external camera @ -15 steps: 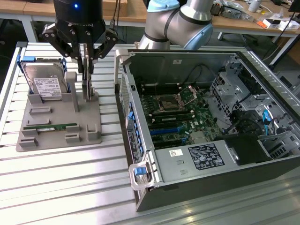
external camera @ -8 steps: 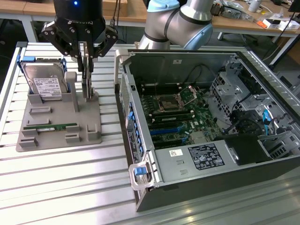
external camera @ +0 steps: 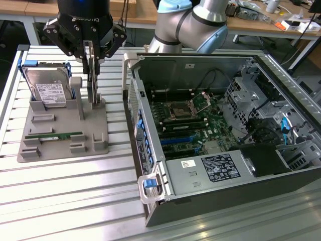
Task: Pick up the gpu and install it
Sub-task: 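Pick up the gpu and move the gpu toward the slot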
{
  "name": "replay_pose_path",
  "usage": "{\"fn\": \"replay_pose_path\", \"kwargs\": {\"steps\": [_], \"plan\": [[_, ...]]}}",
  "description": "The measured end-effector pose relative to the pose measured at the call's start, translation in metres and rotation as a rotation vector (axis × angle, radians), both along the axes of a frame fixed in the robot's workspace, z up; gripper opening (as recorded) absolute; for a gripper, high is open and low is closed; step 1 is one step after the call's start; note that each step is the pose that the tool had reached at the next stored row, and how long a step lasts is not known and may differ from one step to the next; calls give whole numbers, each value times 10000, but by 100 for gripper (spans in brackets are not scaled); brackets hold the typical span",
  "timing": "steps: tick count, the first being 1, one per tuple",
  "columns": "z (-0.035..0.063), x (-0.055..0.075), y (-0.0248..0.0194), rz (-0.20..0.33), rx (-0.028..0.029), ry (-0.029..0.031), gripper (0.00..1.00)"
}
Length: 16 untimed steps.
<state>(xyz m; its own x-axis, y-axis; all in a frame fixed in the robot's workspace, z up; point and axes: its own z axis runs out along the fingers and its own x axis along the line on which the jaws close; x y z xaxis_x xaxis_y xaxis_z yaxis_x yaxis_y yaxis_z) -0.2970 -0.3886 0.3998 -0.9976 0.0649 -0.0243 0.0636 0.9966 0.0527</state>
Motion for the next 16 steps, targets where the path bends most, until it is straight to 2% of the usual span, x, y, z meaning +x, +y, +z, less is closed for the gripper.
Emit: {"fn": "replay_pose_path", "kwargs": {"steps": [16], "plan": [[141,0,0,0,1,0,26]]}}
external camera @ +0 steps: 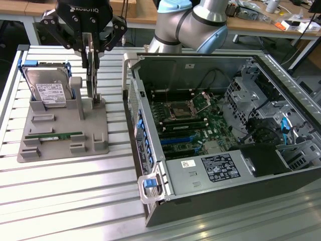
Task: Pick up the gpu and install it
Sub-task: 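Pick up the gpu and move the gpu toward the slot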
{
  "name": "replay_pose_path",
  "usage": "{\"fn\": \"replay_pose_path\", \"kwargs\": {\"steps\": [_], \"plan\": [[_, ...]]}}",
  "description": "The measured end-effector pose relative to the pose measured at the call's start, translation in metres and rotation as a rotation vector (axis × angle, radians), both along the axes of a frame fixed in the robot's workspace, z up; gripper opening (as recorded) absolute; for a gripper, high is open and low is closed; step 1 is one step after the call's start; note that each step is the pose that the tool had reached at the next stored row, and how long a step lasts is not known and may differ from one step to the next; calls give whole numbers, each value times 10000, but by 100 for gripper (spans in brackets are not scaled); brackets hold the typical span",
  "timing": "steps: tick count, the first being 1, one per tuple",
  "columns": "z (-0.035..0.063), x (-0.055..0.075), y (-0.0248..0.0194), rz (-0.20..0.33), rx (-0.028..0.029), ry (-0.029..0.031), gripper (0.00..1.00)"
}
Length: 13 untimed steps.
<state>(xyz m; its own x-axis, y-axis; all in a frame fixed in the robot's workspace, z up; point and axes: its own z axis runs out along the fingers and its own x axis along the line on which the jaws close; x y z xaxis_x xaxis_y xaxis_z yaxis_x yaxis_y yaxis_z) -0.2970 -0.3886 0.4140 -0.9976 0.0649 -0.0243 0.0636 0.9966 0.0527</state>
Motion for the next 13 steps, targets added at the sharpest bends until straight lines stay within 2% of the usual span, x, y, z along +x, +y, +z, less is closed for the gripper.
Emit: {"fn": "replay_pose_path", "kwargs": {"steps": [13], "plan": [[106,0,0,0,15,1,26]]}}
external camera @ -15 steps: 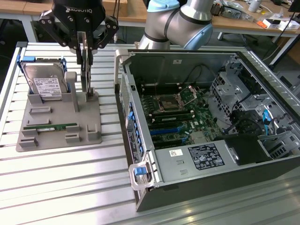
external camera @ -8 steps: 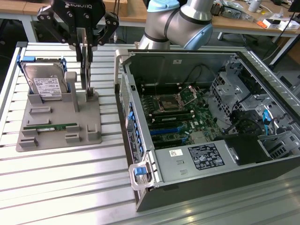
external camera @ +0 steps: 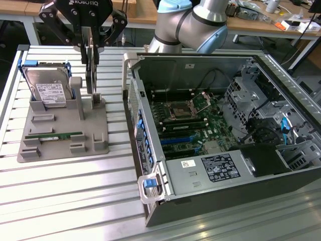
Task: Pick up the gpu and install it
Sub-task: 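Pick up the gpu and move the gpu toward the slot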
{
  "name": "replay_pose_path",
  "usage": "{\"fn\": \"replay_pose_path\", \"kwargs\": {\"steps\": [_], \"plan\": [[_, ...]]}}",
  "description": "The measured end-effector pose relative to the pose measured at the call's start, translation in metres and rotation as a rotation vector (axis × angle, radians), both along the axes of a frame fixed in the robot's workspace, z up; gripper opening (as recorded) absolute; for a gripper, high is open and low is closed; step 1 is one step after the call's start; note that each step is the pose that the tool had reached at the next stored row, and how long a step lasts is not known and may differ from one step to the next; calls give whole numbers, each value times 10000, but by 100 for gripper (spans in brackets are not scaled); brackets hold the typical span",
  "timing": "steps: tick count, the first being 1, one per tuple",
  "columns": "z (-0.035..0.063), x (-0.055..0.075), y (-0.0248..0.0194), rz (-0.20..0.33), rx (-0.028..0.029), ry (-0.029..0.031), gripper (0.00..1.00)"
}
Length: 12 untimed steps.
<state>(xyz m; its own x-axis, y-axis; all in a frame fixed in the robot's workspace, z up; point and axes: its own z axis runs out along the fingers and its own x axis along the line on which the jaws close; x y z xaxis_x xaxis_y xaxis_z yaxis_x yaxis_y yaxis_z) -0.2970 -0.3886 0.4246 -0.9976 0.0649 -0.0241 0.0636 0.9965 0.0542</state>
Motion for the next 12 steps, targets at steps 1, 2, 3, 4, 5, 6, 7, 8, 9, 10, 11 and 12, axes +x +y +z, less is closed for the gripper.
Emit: {"fn": "replay_pose_path", "kwargs": {"steps": [1,2,3,4,5,6,7,8,9,10,11,12], "plan": [[12,0,0,0,1,0,26],[23,0,0,0,2,-1,26],[45,0,0,-1,3,-1,26],[61,0,0,0,3,-1,26],[80,0,0,0,3,0,26],[98,0,0,0,3,-1,26],[110,0,0,0,3,-1,26],[117,0,0,0,3,0,26],[123,0,0,0,3,0,26],[134,0,0,0,3,-1,26],[144,0,0,0,3,0,26],[158,0,0,0,3,-1,26]]}}
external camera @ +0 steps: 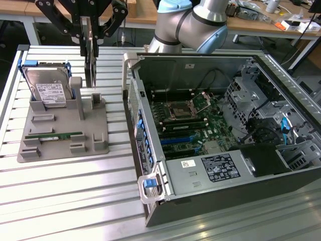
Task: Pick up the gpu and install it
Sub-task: 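Pick up the gpu and move the gpu toward the slot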
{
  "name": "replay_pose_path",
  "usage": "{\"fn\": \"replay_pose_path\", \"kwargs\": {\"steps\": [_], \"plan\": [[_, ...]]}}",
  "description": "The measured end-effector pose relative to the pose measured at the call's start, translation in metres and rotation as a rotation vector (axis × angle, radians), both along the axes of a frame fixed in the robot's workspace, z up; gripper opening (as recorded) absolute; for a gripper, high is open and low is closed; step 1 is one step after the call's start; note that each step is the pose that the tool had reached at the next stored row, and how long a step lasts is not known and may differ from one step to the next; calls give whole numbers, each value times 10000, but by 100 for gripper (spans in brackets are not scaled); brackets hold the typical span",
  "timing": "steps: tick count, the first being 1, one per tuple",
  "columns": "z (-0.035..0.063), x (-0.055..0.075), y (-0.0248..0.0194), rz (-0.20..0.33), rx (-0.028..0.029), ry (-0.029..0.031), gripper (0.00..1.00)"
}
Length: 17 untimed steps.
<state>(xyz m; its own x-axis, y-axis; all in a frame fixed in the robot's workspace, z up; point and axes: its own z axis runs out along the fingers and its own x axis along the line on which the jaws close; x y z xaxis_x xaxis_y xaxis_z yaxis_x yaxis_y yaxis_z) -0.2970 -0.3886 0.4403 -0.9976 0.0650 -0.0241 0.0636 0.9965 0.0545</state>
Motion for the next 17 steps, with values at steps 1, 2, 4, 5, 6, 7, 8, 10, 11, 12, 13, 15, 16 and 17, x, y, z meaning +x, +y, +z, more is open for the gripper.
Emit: {"fn": "replay_pose_path", "kwargs": {"steps": [1,2,4,5,6,7,8,10,11,12,13,15,16,17], "plan": [[13,0,0,0,0,0,26],[25,0,0,0,0,0,26],[45,0,0,0,0,0,26],[56,0,0,0,0,-1,26],[64,0,0,0,0,0,26],[71,0,0,0,0,1,26],[82,0,0,-1,0,0,26],[107,0,0,0,1,0,26],[113,0,0,0,1,0,26],[131,0,0,0,1,0,26],[147,0,0,0,2,0,26],[163,0,0,0,2,0,26],[163,1,0,0,10,-1,26],[164,0,0,0,10,1,26]]}}
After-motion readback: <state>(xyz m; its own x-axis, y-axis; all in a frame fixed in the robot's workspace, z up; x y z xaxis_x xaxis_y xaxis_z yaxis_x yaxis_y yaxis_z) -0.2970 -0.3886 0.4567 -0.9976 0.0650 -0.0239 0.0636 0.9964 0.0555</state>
